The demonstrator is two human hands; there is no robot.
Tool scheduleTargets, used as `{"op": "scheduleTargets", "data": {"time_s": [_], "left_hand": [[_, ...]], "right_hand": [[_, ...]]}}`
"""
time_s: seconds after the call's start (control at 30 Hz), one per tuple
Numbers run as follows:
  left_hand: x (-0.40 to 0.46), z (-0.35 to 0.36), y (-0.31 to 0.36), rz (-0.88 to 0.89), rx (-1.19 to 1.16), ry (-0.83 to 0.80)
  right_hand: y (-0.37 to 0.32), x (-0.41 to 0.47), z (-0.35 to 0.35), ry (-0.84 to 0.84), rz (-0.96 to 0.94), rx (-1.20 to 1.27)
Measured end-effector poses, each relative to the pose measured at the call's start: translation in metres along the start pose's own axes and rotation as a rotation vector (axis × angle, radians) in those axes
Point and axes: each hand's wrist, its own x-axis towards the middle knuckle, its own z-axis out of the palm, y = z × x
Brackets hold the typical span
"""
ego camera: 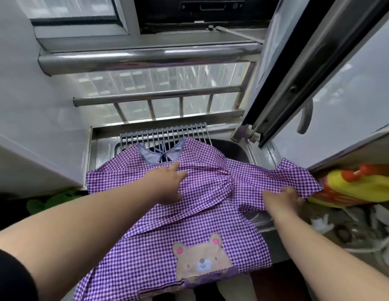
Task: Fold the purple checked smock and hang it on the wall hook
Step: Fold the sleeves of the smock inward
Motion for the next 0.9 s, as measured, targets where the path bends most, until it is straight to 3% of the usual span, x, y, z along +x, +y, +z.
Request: {"op": "scheduleTargets", "data": {"time_s": [0.17, 0.27, 0.37, 0.47, 0.7, 0.9], "left_hand": [[-0.005, -0.007, 0.005, 0.008, -0.049, -0.007], [-0.011, -0.011, 0.005, 0.024, -0.054, -0.007], [-0.018, -0.012, 0.0, 0.023, -0.087, -0.019], [-0.022, -0.014, -0.006, 0.016, -0.133, -0.027], [-0.036, -0.025, -0.004, 0.06, -0.384, 0.005], [-0.046, -0.035, 0.016, 0.071, -1.021, 0.001]], "right_hand": [[-0.006, -0.004, -0.004, 0.096, 0.341, 0.408], [0.004, 0.014, 0.0, 0.151, 0.369, 0.609], [0.009, 0.026, 0.005, 0.083, 0.335, 0.567], [-0.02, -0.012, -0.012, 0.018, 0.209, 0.5], [-0.05, -0.064, 0.002, -0.16, -0.287, 0.186], [-0.071, -0.131, 0.025, -0.366, -0.712, 0.005]]}}
